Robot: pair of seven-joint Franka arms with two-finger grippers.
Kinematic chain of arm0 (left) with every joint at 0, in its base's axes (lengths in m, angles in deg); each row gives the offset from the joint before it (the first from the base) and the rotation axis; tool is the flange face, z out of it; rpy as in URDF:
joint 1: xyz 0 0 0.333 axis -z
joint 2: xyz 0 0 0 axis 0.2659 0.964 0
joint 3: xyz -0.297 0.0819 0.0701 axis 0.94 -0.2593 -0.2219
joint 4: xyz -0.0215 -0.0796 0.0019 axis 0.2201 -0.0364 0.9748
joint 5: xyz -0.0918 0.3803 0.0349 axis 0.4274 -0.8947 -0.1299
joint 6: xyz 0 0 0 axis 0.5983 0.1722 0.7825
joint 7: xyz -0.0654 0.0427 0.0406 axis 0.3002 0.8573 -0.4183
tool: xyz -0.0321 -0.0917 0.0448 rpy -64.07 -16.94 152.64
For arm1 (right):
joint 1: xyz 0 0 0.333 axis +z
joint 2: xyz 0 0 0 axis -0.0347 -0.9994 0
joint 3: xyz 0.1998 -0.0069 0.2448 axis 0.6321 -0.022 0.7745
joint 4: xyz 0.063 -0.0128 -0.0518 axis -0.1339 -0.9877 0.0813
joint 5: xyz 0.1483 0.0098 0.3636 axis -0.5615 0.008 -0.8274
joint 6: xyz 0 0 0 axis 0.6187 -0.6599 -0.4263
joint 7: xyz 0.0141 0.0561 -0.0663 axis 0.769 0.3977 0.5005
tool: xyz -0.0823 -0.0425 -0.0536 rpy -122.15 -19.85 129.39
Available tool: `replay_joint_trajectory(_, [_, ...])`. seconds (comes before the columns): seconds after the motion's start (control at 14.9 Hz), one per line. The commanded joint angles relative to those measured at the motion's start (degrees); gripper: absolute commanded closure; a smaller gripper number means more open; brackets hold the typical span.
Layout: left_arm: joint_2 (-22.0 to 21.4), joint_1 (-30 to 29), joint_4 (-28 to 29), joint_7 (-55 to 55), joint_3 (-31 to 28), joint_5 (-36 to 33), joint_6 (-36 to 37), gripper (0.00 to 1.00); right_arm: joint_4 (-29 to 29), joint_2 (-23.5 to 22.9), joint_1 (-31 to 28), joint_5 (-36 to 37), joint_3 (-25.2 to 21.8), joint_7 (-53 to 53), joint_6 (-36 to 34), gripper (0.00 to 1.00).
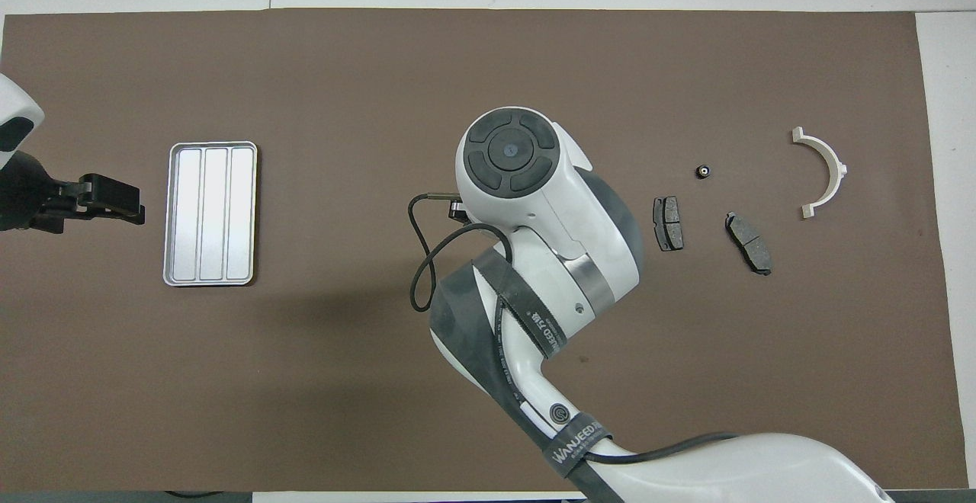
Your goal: Pick bearing gear from pile to tray
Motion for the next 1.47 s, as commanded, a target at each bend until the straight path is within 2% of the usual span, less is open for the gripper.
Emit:
replay_joint_trajectory(0.0, [-2.23, 0.42, 3.23, 0.87, -0.20, -0.60, -2.78, 0.00, -3.49, -0.05, 0.35, -0.63, -0.27, -1.02, 4.24, 1.00])
replay_joint_trajectory(0.27, [-3.02, 1.21, 5.77, 6.29, 0.24, -0.08, -5.67, 0.00, -5.15, -2.16, 1.14, -0.63, -0.19, -1.46, 8.53, 1.00])
replay_joint_trajectory(0.54, [-2.41, 5.16, 6.57, 13.86, 0.33, 1.24, -8.40, 0.00, -6.04, -5.32, 2.73, -0.63, -0.27, -4.36, 13.73, 1.00])
replay_joint_trajectory(1.41, [-2.14, 4.64, 7.72, 14.58, 0.24, 1.33, -10.69, 0.00, -11.05, -7.35, 2.73, -0.63, -0.18, -4.62, 21.73, 1.00])
